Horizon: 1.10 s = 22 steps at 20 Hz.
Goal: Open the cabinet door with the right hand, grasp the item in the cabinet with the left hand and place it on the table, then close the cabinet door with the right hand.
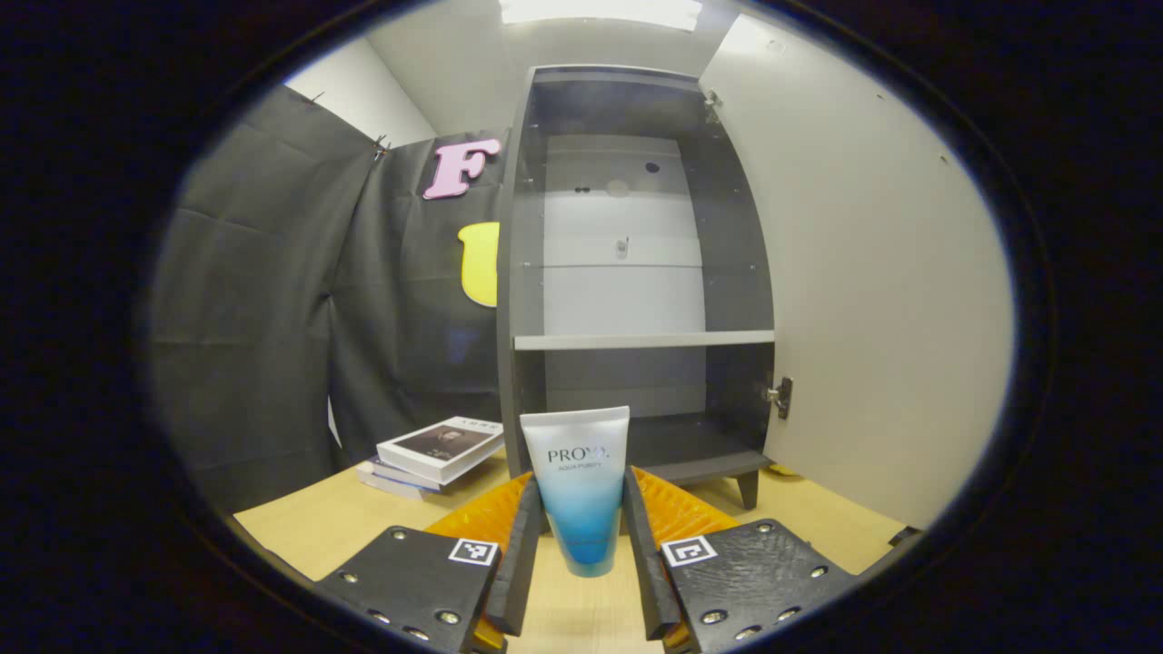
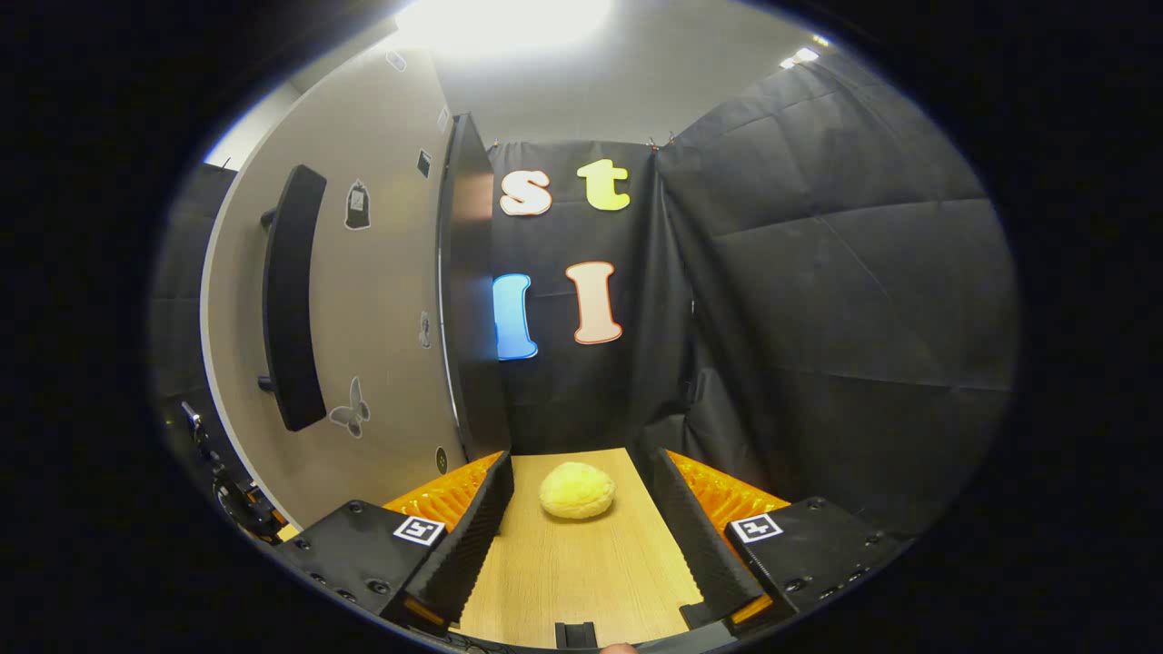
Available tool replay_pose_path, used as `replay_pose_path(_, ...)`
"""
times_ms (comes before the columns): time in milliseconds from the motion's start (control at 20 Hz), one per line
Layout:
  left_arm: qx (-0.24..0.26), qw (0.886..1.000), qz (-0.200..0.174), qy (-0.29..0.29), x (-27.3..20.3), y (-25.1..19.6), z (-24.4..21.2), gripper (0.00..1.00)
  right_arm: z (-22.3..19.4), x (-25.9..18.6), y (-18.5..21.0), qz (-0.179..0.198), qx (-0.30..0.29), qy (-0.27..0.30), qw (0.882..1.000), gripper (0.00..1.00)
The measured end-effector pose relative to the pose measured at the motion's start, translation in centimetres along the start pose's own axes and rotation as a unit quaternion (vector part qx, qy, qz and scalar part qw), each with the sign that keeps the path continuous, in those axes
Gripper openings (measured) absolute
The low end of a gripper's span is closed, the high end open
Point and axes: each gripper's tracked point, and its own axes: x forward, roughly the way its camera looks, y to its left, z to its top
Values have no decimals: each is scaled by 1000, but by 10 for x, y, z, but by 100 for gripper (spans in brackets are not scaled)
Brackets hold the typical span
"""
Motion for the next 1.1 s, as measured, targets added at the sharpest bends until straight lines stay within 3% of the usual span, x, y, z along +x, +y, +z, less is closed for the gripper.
replay_pose_path(350,3,1000,20,21,-16,6,-66,52,-13,14,21,29,-30,16,999,98)
replay_pose_path(450,5,999,23,22,-19,5,-82,51,-15,16,17,25,-35,18,999,95)
replay_pose_path(600,2,999,25,39,-23,1,-109,49,-17,18,13,21,-23,24,999,99)
replay_pose_path(650,5,999,27,44,-24,1,-118,51,-17,19,13,18,-22,24,999,96)
replay_pose_path(1100,15,998,20,65,-33,-8,-148,55,-16,20,15,18,-29,26,999,99)
